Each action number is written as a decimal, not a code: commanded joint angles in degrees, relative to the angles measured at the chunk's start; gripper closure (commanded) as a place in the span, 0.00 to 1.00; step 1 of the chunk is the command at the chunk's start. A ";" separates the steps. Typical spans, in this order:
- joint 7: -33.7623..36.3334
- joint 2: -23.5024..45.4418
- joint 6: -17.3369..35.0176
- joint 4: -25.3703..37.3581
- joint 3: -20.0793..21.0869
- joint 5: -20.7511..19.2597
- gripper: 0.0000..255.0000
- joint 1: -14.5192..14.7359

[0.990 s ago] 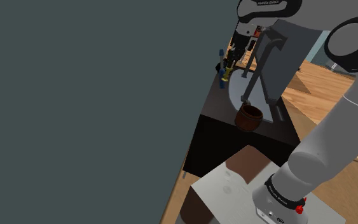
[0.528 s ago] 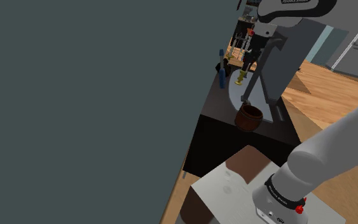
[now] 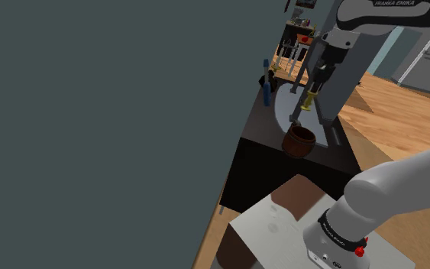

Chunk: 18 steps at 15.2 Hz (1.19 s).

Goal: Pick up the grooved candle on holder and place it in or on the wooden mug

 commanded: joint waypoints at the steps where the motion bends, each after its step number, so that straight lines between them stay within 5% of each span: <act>1: -0.50 -4.09 -0.10 -2.30 -1.24 -0.77 1.00 -1.55; 18: -1.36 -3.77 13.10 -15.41 -0.63 -0.72 1.00 -4.52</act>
